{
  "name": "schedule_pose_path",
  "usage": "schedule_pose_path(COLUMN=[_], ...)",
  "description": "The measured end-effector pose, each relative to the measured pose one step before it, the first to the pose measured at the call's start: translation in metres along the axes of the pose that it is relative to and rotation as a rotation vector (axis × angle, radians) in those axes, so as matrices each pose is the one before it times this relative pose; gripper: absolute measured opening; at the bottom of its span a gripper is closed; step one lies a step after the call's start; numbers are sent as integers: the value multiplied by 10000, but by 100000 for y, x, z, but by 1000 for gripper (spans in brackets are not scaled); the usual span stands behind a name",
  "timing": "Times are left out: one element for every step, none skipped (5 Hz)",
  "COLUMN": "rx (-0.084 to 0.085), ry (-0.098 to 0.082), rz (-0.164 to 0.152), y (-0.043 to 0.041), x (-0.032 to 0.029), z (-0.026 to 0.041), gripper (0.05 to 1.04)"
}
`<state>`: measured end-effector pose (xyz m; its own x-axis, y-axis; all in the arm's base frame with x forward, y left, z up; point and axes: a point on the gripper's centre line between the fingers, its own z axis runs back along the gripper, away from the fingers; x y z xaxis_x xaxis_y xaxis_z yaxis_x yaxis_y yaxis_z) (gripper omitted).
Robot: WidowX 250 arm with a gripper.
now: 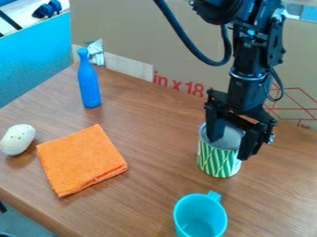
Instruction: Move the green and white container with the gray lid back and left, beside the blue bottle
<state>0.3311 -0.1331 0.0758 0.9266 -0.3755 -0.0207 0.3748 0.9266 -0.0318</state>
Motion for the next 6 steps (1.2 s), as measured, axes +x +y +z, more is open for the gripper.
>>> schedule_pose_path(rx=[474,519,95,-634,-308,-58], ry=[454,675,779,-54,214,384], rz=[98,603,602,410,418,174], y=[1257,2226,2819,3303,2759,1570], x=[-388,-1230,-874,-903,-352,-91], z=[-17,-314,-668,-983,-517,-38], gripper=[1000,1000,1000,1000,1000,1000])
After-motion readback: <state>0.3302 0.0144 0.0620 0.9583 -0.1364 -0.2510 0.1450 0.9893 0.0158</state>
